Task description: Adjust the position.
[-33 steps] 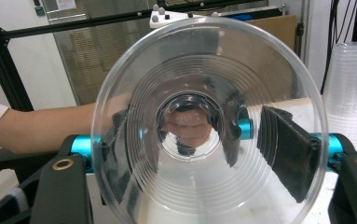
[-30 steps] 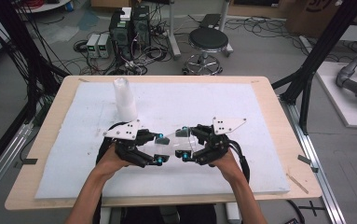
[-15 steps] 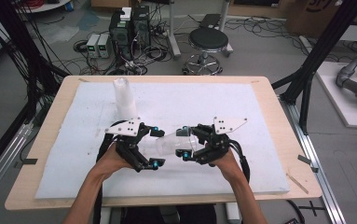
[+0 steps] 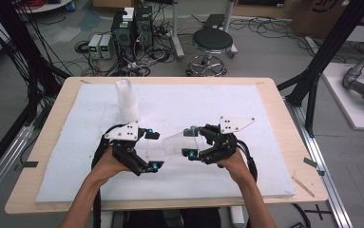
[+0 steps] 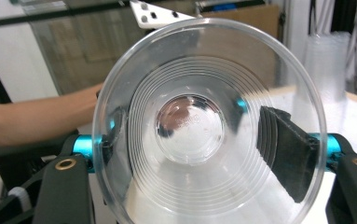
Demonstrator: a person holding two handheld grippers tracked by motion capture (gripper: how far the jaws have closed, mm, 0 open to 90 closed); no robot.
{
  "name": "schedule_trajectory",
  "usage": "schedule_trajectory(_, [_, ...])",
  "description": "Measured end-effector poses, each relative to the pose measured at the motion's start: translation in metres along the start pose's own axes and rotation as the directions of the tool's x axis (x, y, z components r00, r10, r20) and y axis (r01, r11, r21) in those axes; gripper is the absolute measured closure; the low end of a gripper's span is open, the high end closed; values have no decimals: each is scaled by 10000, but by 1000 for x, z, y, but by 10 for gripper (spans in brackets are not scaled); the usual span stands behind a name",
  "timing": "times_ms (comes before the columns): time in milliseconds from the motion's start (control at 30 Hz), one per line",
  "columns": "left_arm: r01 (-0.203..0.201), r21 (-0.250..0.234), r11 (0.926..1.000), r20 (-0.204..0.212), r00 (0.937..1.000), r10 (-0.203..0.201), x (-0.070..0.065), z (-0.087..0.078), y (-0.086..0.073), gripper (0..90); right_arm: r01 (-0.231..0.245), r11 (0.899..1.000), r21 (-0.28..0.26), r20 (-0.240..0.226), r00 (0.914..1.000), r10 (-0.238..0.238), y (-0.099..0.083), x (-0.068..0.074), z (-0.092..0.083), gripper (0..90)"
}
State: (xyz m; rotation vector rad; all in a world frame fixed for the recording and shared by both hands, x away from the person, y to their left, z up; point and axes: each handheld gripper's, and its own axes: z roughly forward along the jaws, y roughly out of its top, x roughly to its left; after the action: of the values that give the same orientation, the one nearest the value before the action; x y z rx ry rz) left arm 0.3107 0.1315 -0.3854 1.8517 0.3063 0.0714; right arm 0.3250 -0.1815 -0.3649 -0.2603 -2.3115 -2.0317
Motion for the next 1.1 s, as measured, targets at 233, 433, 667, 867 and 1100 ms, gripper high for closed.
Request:
schedule_trajectory(233, [401, 475, 9981, -1567, 9871, -322, 3, -11, -12, 18, -141, 9873, 1581, 966, 9953, -13, 9, -4, 0, 306])
schedule_trajectory(433, [895, 420, 9951, -2522, 9647, -761, 6, -22, -32, 17, -650, 9592, 2752, 2005, 9796, 88, 19, -12, 0, 306])
schedule_trajectory(667, [1494, 81, 9887, -3643, 9213, -1363, 8, -35, -60, 17, -1056, 9185, 3812, 2553, 9669, 53, 28, -19, 2, 306])
schedule_trajectory(867, [1797, -533, 9823, -4617, 8678, -1838, 6, -47, -76, 17, -1495, 8697, 4703, 3117, 9502, -52, 39, -27, 8, 312])
schedule_trajectory(1100, [1789, -1093, 9778, -5078, 8356, -2096, 6, -53, -92, 17, -2009, 8187, 5380, 3507, 9365, -6, 46, -38, 17, 311])
